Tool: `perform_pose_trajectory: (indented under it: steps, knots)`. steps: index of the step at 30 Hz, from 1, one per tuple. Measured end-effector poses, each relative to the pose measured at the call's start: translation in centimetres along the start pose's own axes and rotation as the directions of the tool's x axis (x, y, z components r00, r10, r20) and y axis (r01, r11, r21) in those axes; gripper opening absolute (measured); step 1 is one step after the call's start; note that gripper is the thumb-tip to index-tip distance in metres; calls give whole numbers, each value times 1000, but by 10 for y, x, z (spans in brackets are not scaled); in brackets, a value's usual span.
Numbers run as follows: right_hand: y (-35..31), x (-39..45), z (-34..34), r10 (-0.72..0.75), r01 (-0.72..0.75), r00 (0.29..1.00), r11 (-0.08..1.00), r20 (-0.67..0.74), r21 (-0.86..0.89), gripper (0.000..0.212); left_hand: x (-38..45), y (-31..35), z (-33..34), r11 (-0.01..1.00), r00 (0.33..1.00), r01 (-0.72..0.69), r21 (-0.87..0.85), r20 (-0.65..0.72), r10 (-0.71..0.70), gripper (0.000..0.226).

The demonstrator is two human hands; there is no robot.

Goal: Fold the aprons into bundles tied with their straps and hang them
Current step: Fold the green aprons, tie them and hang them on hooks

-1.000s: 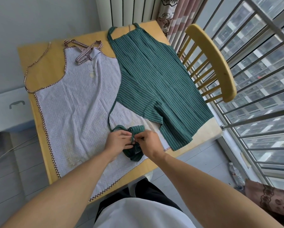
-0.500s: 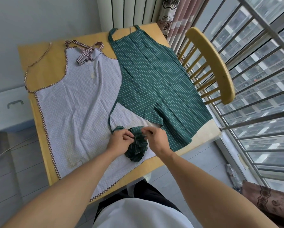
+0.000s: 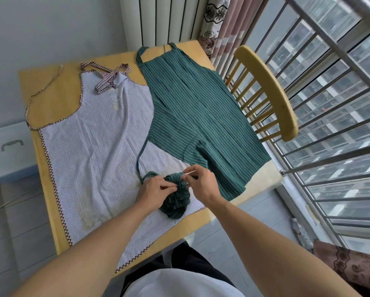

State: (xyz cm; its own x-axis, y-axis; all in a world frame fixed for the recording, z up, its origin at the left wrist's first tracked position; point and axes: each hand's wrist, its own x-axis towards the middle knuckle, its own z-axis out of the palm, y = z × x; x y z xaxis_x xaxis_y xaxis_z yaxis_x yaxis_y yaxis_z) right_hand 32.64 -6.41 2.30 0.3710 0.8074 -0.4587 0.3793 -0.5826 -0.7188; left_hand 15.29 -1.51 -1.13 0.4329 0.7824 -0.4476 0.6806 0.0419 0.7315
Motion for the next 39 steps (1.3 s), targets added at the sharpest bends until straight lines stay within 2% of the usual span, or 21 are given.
perform_pose_trajectory:
  steps: [2,6,9,14,17,18,20,22,24,25,27,30,33,34,37,39]
  knots:
    - [-3,1,-4,-18,19,999,1000,39,-24,7,4,1,0,997,999,4,75,33,-6,13]
    - [-9,5,-9,-63,82,994,969,89,-231,8,7,2,-2,961,995,-34,275,95,8,21]
    - [-14,8,-8,-73,88,995,953,62,-289,13,11,9,-2,907,996,-25,420,84,-11,23]
    - [-11,13,-10,-68,62,998,969,-13,-240,22,16,11,-2,892,995,47,450,54,-80,22]
    - [3,9,-7,32,-38,995,998,-99,-58,19,13,10,3,870,998,30,492,35,-54,21]
    - [10,7,-6,109,-104,986,994,-130,43,18,11,8,4,879,998,24,477,36,-47,22]
    - [23,-1,-5,262,-241,954,960,-146,144,26,7,-2,4,961,995,44,271,76,-67,22]
    - [35,-10,-6,292,-279,942,955,-164,98,41,-1,-11,-1,997,994,69,-30,89,-66,23]
    - [38,-24,-2,256,-244,942,966,-218,81,45,-8,-19,-11,976,994,99,-195,-14,-104,11]
    - [39,-31,1,246,-234,939,969,-238,81,46,-10,-23,-13,969,988,121,-214,-69,-138,5]
    - [32,-45,11,265,-249,940,964,-215,95,60,-10,-34,-19,969,975,179,-169,-99,-198,9]
    - [21,-48,26,326,-328,943,944,-62,-29,86,-8,-46,-19,956,965,261,-133,0,-264,14]
    - [21,-37,38,410,-411,912,910,-20,-50,101,-5,-47,-14,930,945,326,-167,32,-325,19]
    - [22,-34,40,427,-427,904,903,-14,-49,97,-5,-47,-12,913,934,353,-207,24,-356,22]
    - [23,-32,43,396,-393,918,914,14,-100,64,-5,-45,-9,883,912,397,-251,4,-409,30]
    - [23,-37,41,367,-366,929,930,43,-23,53,-4,-43,-9,875,911,404,-267,29,-412,30]
